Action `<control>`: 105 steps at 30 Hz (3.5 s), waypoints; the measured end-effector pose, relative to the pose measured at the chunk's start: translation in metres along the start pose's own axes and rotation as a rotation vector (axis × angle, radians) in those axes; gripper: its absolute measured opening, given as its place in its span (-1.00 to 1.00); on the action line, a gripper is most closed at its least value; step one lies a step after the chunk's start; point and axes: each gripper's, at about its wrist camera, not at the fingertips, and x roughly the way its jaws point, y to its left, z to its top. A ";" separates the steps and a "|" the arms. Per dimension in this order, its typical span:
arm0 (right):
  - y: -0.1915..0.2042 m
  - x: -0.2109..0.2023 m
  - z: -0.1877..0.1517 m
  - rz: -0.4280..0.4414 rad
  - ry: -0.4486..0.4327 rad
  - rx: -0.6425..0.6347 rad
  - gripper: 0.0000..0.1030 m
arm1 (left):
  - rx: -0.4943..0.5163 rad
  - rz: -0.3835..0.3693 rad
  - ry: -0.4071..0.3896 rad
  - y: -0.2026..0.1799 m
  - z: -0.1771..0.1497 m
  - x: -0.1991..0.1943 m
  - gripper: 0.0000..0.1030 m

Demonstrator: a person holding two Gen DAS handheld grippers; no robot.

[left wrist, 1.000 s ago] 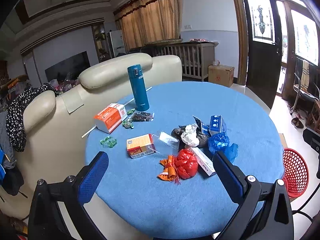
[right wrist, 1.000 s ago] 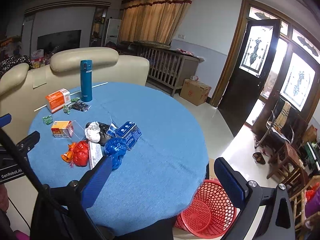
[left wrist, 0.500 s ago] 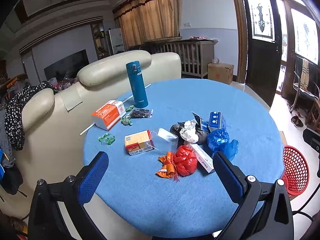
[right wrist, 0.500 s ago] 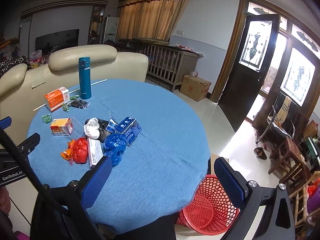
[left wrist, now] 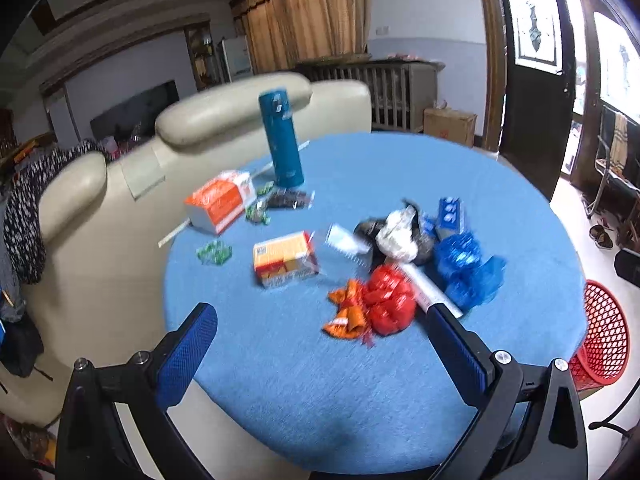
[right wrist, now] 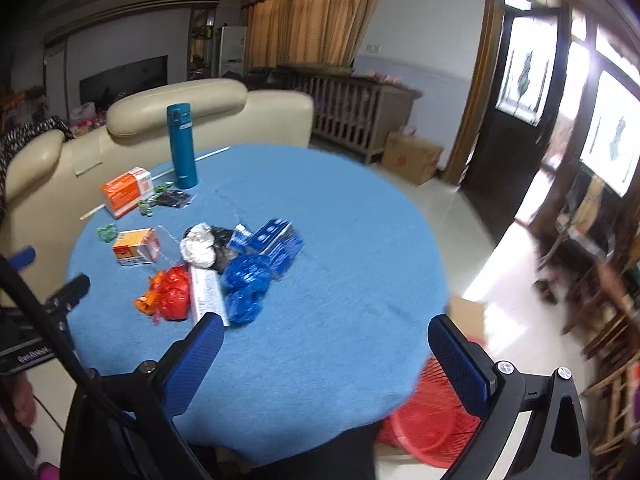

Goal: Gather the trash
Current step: 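Grasp the blue plastic bag with the right tool while the left tool grasps the orange wrapper, then carry the blue bag to the red basket and open the right tool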

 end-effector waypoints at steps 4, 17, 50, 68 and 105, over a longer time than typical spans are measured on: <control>-0.008 0.048 0.000 0.157 0.050 0.109 1.00 | -0.019 -0.014 0.077 0.011 -0.011 0.030 1.00; 0.021 0.220 0.013 0.475 0.354 0.274 0.69 | -0.052 -0.283 0.211 0.001 0.002 0.114 0.87; -0.044 0.151 -0.036 0.526 0.221 0.372 0.06 | -0.057 -0.275 0.235 0.023 -0.022 0.120 -0.40; -0.200 0.060 -0.097 0.290 0.048 0.615 0.07 | 0.328 -0.550 0.067 -0.141 0.015 0.002 -0.40; -0.298 0.033 -0.167 0.211 -0.020 0.833 0.39 | 0.475 -0.586 0.110 -0.245 -0.014 -0.022 0.23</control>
